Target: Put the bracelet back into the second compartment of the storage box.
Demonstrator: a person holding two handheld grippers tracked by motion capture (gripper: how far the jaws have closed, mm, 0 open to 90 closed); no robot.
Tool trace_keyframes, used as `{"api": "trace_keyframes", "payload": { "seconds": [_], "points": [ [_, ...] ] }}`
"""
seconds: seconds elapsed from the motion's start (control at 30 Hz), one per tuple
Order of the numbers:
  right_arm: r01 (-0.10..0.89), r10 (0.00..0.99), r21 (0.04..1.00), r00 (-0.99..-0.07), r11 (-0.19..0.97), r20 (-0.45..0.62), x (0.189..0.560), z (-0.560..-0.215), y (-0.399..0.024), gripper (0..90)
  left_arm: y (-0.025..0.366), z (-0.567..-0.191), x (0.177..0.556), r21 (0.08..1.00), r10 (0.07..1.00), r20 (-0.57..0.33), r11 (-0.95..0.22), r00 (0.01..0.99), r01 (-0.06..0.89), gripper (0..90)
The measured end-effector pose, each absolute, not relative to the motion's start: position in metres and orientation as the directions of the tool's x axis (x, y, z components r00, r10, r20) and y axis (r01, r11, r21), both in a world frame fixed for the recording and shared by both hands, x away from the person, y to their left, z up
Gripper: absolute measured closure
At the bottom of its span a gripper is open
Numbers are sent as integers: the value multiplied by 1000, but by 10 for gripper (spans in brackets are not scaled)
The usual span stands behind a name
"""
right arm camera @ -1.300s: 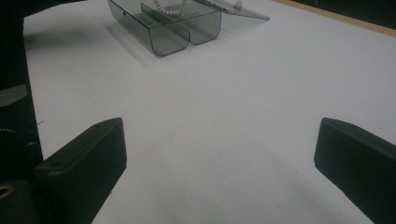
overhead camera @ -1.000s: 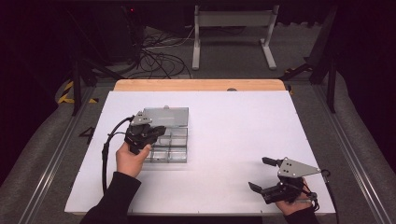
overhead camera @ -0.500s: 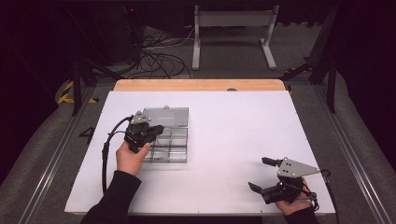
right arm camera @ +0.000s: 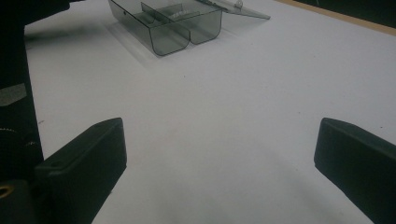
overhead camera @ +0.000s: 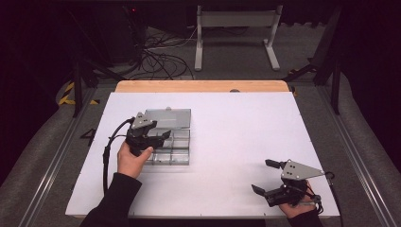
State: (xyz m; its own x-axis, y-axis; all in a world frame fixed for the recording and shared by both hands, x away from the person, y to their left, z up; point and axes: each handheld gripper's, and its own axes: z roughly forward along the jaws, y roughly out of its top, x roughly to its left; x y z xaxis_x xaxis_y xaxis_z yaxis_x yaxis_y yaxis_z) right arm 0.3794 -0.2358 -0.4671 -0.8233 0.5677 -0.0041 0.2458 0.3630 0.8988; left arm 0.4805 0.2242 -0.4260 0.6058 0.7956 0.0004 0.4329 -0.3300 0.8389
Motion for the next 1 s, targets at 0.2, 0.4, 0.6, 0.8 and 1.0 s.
{"api": "trace_keyframes", "payload": {
  "seconds": [0.2, 0.4, 0.6, 0.8, 1.0],
  "points": [
    [247, 568, 899, -823, 363, -3, 379, -467, -236, 29, 225, -415, 468, 853, 783, 10, -332, 623, 403, 297],
    [248, 569, 898, -822, 365, -4, 379, -467, -235, 29, 226, -404, 455, 857, 766, 20, -344, 642, 383, 285],
    [249, 570, 898, -822, 362, -2, 380, -467, -236, 28, 224, -395, 444, 860, 752, 36, -358, 658, 363, 281],
    [248, 569, 899, -822, 362, -2, 379, -467, -236, 29, 224, -391, 436, 864, 741, 33, -358, 670, 354, 274],
    [249, 569, 898, -823, 363, -2, 380, -468, -235, 29, 225, -382, 425, 874, 721, 42, -361, 691, 324, 268]
  ]
}}
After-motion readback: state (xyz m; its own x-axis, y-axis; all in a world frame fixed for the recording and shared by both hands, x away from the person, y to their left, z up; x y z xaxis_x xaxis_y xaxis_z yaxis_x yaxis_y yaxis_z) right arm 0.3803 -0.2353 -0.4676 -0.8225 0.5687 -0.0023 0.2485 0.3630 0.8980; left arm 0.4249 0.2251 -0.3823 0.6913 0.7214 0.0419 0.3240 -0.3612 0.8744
